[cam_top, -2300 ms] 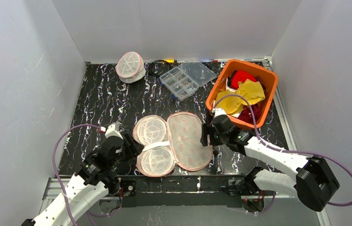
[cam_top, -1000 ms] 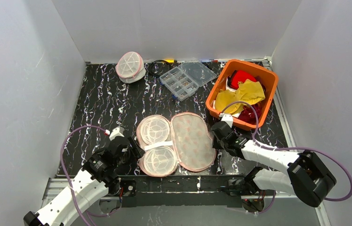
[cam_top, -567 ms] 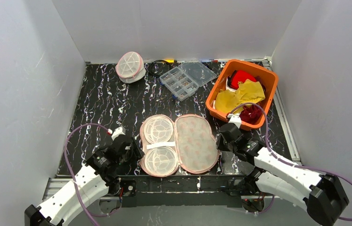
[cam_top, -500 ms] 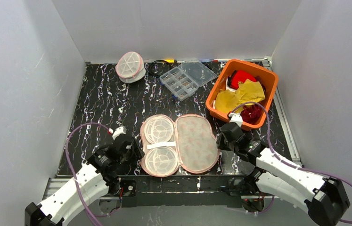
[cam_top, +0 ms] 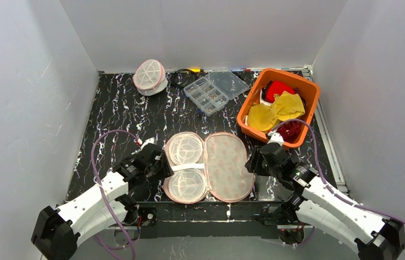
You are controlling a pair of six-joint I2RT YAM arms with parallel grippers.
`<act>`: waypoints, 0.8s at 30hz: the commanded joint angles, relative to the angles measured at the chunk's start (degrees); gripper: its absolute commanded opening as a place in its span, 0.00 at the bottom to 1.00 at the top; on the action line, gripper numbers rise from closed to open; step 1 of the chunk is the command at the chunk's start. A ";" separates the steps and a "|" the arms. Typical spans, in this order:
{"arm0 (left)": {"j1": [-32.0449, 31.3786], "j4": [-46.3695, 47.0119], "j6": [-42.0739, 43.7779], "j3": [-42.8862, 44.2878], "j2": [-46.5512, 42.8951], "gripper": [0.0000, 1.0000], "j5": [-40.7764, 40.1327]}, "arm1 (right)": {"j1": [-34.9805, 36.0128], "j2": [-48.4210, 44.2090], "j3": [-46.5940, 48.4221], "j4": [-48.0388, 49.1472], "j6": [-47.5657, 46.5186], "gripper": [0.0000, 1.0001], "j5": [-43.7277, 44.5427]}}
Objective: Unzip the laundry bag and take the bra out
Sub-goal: Close the laundry bag at the center of the board.
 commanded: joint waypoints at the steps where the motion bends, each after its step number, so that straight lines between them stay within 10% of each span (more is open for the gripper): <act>1: -0.23 2.77 2.10 2.09 0.00 0.48 2.13 | -0.16 0.80 -1.44 1.03 1.56 0.63 -1.10; 11: -0.25 1.47 5.68 7.16 3.32 0.48 0.63 | -0.37 18.61 1.19 10.07 -3.09 0.71 7.55; 24: -0.19 4.96 5.78 3.13 6.20 0.48 -0.05 | -0.86 28.81 -1.20 14.27 -3.49 0.13 6.92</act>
